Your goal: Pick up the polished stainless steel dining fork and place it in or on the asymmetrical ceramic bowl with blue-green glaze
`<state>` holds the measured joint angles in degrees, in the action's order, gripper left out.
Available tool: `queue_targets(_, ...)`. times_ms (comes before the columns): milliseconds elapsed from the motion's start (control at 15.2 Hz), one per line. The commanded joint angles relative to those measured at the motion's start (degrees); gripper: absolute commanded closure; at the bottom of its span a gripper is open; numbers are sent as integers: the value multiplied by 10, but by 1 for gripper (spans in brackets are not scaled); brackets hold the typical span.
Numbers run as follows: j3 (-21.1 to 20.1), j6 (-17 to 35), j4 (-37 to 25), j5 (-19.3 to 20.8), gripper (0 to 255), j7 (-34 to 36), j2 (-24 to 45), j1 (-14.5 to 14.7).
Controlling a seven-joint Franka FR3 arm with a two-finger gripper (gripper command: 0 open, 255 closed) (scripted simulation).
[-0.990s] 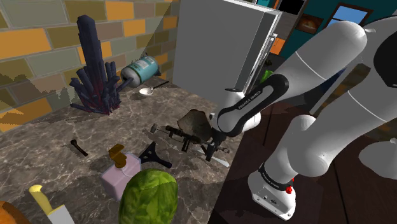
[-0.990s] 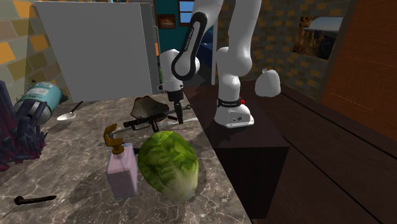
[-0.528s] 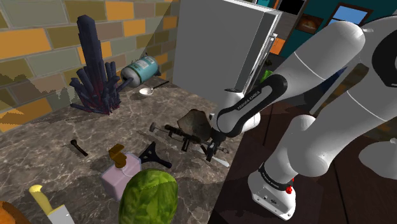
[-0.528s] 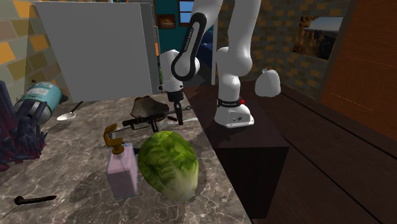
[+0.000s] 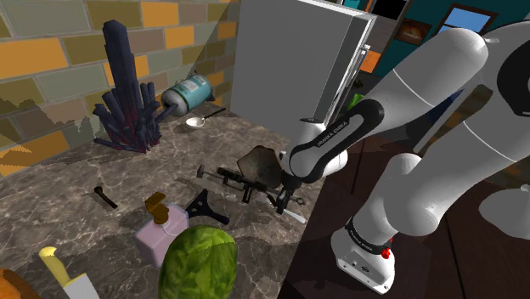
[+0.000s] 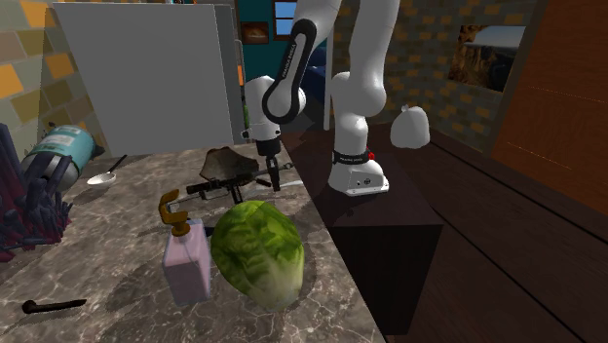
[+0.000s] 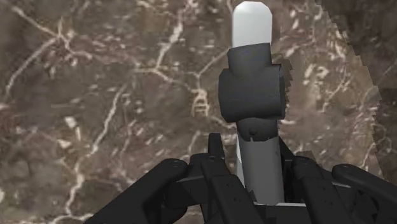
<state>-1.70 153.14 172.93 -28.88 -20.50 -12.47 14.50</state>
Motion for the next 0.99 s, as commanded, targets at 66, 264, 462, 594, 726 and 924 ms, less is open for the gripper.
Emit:
queue_targets(66,-2,-12,2,11,255,10,-13,-6)
queue_targets(264,-8,-51,4,39,255,34,-56,-20)
queue_targets(462,-13,-91,3,60,255,52,-96,-32)
queue_targets(594,-15,-117,1,71,255,63,-121,-38)
queue_targets(726,-17,-144,-1,81,255,72,-145,-44)
queue_targets(924,-19,-183,-7,93,255,83,-179,-51)
